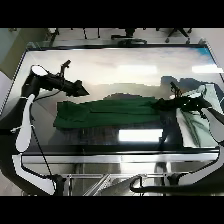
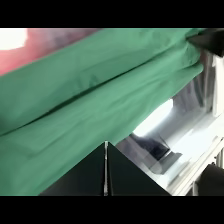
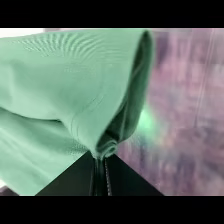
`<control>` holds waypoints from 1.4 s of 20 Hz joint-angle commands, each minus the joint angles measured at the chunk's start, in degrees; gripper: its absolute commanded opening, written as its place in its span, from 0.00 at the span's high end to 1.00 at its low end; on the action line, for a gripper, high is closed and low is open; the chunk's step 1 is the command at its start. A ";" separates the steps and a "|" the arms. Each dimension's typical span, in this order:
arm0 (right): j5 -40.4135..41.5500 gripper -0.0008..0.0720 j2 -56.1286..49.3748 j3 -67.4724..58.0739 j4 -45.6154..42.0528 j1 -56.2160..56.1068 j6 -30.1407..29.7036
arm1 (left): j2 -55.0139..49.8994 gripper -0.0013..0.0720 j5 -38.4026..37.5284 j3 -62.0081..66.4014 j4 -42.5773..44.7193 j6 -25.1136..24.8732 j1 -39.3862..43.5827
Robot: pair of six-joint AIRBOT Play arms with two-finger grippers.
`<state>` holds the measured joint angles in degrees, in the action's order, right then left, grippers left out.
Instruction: Fold the shirts.
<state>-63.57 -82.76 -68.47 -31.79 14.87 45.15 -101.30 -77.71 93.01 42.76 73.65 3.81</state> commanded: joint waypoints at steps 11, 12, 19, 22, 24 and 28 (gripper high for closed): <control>-14.49 0.97 25.07 -7.50 1.31 1.68 9.62 | -15.43 0.96 23.06 1.20 -0.55 2.36 26.18; -14.51 0.97 26.10 -7.50 0.28 1.68 10.34 | -16.81 0.96 20.31 4.44 -0.55 2.51 26.84; -14.91 0.97 26.43 -7.50 5.07 1.40 11.93 | -13.25 0.96 -4.44 26.71 -0.46 5.49 21.44; -10.86 0.97 26.36 -7.50 16.63 -3.98 10.27 | -2.69 0.96 -7.34 25.51 -0.46 6.25 13.81; -2.36 0.97 25.68 -7.50 17.51 -13.14 8.98 | 5.92 0.96 -5.92 21.33 -0.46 6.38 7.65; 21.84 0.97 18.18 -7.50 20.85 -39.87 0.63 | 20.63 0.96 -6.43 17.81 -0.44 6.36 -5.46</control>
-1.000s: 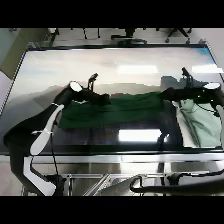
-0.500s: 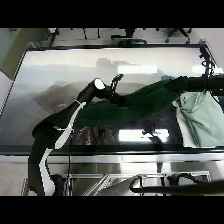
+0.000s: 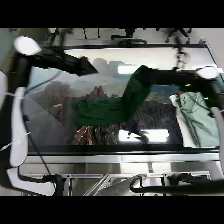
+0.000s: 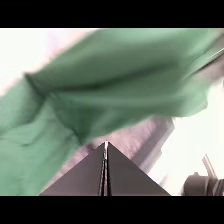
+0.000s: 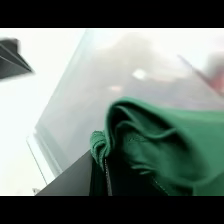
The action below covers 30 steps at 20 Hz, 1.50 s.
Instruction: Fold the shirts.
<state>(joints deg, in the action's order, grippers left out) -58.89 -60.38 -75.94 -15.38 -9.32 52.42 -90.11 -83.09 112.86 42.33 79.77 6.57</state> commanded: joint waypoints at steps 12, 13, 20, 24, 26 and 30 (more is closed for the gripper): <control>49.62 0.33 -30.95 -15.61 34.88 -39.87 -53.09 | 28.74 0.96 3.78 -21.09 0.11 -7.43 -16.85; 49.62 0.33 -28.89 -14.84 31.82 -38.36 -50.21 | 29.14 0.96 3.69 -21.59 0.15 -7.43 -16.85; 29.27 0.33 -15.87 -4.61 -7.80 -17.11 -2.54 | 29.38 0.96 2.05 -21.77 0.04 -7.41 -16.85; 2.91 0.33 -17.90 -4.63 -30.77 0.31 26.16 | 29.35 0.96 1.66 -21.79 0.04 -7.41 -16.83; -3.98 0.33 -20.00 -4.63 -30.56 4.92 26.03 | 29.33 0.96 1.70 -21.79 0.00 -7.41 -16.83; -7.41 0.32 -26.23 -4.63 -27.82 2.91 23.26 | 29.33 0.96 1.70 -21.79 0.02 -7.41 -16.83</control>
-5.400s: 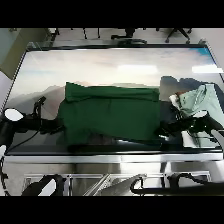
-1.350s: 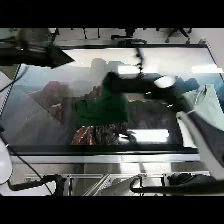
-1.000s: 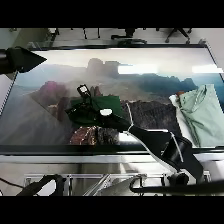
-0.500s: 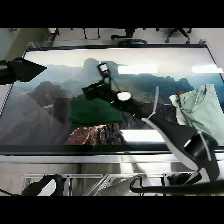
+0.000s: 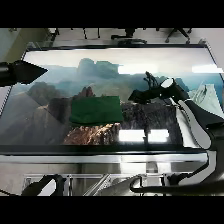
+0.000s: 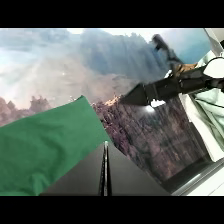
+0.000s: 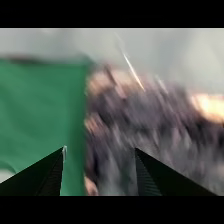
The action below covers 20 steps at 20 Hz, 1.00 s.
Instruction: Fold the shirts.
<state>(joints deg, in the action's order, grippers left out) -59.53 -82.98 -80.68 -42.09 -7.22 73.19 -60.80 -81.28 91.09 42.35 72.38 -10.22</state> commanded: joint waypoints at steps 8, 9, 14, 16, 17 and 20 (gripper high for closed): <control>0.50 0.33 -8.33 -0.13 14.51 -8.44 -7.52 | 0.02 0.96 -0.15 -0.07 0.04 -0.09 -0.04; 1.09 0.33 -8.44 -0.61 14.62 -9.33 -7.85 | 0.02 0.96 -0.17 -0.07 0.04 -0.09 -0.04; 1.75 0.33 -8.46 -3.37 15.30 -10.80 -8.94 | 0.02 0.96 -0.55 -0.13 0.04 -0.09 -0.04; -1.18 0.19 -8.41 -4.74 15.17 -9.42 -8.96 | 0.02 0.96 -1.42 -0.13 0.11 -0.11 -0.04; -2.32 0.03 -8.41 -5.07 15.15 -8.74 -8.96 | 0.02 0.96 -1.75 -0.13 0.11 -0.15 -0.04; -2.49 0.03 -8.66 -5.20 15.15 -8.00 -8.94 | 0.02 0.96 -1.95 -0.13 0.07 -0.37 -0.04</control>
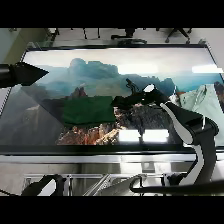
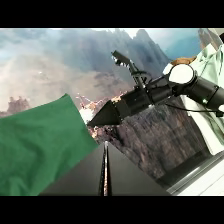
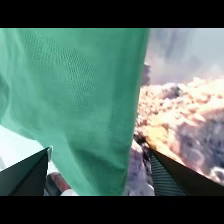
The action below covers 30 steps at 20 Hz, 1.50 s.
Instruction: Fold the shirts.
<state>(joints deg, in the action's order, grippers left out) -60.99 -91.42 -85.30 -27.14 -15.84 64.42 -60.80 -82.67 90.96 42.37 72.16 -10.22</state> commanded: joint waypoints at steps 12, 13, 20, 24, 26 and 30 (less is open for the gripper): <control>4.02 0.97 -3.76 -4.37 4.07 -8.55 -2.36 | 0.02 0.96 -0.55 0.00 0.04 -1.29 -0.04; 2.78 0.97 -2.47 -5.81 3.76 -8.31 -2.12 | 0.02 0.96 -0.63 0.00 0.04 -1.27 -0.04; -1.01 0.97 17.99 -10.64 -23.74 5.29 15.91 | 0.04 0.96 -2.97 0.00 0.04 -1.27 -0.04; -1.42 0.97 28.06 -10.67 -24.70 24.17 17.55 | 0.04 0.96 -4.33 0.00 0.07 -1.25 -0.04; -4.83 0.97 31.30 -10.67 -24.65 34.14 19.28 | 0.02 0.96 -4.46 0.00 0.07 -1.25 -0.04; -19.37 0.97 34.99 -10.67 -24.76 52.33 23.58 | 0.02 0.96 -4.81 0.00 0.04 -1.25 -0.04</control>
<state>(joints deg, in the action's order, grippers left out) -70.39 -59.55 -95.92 -51.03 24.25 84.36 -60.77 -87.05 90.96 42.41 70.89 -10.22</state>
